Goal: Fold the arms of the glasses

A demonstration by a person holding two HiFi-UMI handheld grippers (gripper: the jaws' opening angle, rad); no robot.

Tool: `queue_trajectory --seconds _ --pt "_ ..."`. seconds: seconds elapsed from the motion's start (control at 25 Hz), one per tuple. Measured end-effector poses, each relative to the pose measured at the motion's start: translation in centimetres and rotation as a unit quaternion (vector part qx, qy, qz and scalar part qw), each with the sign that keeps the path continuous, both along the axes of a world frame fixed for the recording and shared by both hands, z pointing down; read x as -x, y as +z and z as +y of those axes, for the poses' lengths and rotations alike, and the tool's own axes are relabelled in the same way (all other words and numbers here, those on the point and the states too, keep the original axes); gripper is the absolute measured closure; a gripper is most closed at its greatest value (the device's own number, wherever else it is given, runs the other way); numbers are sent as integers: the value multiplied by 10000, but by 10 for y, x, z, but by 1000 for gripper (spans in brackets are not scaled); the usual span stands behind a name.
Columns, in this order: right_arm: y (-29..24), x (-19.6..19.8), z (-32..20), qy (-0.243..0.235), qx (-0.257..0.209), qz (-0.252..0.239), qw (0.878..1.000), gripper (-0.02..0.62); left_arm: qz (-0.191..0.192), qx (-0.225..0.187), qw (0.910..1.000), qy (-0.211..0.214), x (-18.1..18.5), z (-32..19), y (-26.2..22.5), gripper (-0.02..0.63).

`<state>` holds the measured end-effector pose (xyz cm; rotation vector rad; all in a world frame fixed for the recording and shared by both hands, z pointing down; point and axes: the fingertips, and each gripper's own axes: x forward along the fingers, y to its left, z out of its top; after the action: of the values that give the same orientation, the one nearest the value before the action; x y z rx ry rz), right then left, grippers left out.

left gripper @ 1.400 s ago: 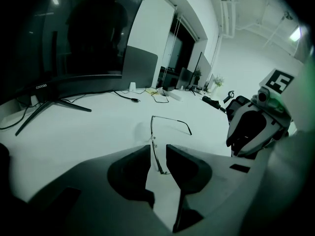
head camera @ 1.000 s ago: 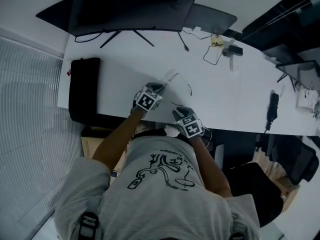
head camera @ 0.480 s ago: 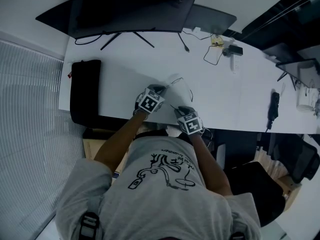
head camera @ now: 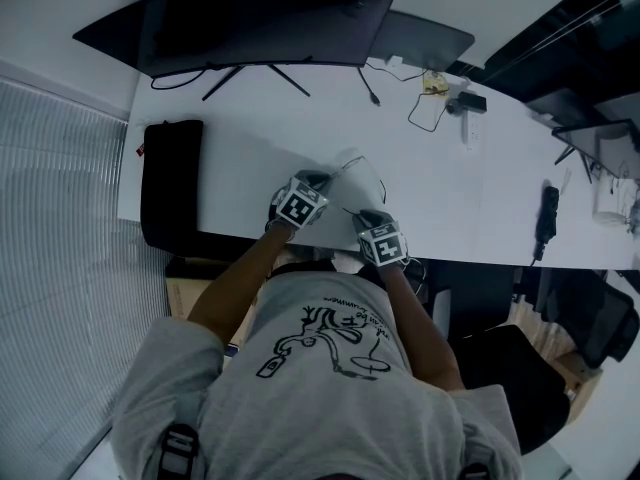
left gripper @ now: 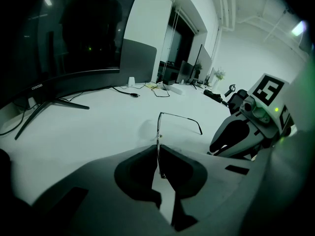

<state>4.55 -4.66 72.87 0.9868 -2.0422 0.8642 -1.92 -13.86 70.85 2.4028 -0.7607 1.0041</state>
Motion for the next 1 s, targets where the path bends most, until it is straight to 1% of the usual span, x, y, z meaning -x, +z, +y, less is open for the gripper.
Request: queue_trajectory --seconds 0.32,0.68,1.0 --pt "1 -8 -10 148 -54 146 9998 520 -19 54 10000 13 0 2 0 574" --pt "3 -13 -21 289 -138 134 9994 525 -13 70 10000 -8 0 2 -2 574" --pt "4 -18 -30 415 -187 148 9989 531 31 173 9998 44 -2 6 -1 574"
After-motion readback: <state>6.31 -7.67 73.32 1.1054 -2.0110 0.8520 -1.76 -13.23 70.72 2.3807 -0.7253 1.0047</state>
